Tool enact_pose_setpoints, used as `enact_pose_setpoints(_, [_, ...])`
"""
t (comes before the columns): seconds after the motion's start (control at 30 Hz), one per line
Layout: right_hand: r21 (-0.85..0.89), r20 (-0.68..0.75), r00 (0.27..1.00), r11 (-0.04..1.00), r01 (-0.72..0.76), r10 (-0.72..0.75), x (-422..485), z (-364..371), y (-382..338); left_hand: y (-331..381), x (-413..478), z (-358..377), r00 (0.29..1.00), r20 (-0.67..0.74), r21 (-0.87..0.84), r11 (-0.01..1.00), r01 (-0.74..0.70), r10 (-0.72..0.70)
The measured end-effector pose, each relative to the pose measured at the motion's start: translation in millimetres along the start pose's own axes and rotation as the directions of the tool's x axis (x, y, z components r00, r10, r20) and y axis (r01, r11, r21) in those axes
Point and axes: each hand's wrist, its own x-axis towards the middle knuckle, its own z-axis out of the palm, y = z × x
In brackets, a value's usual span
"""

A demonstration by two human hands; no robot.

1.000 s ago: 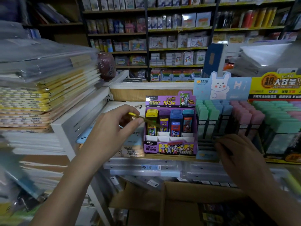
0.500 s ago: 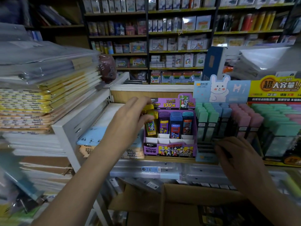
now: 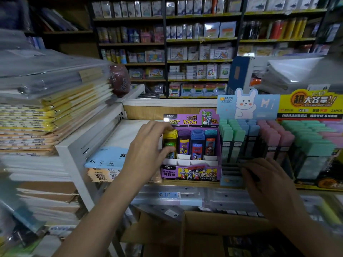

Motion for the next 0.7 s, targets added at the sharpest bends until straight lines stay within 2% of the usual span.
enact_pose_setpoints(0.17, [0.013, 0.025, 1.000, 1.000, 0.000, -0.001, 0.0, -2.5, -0.6, 0.7, -3.3, 2.2, 0.999, -0.013, 0.013, 0.999, 0.029, -0.029])
enact_pose_setpoints(0.33, [0.023, 0.048, 0.999, 1.000, -0.005, 0.004, 1.7, -5.3, -0.1, 12.7, -8.5, 0.7, 0.996, -0.070, -0.086, 0.995, 0.056, -0.062])
enact_pose_setpoints(0.57, [0.245, -0.100, 0.989, 0.966, -0.080, 0.107, -24.0, -42.0, 0.6, 62.6, -31.2, 2.4, 0.987, -0.158, -0.193, 0.981, -0.023, -0.008])
enact_pose_setpoints(0.7, [0.365, -0.069, 0.975, 0.915, -0.171, 0.210, -53.3, -63.1, 20.1, 95.6, -55.1, 27.4, 0.997, -0.069, -0.360, 0.933, -0.009, -0.017])
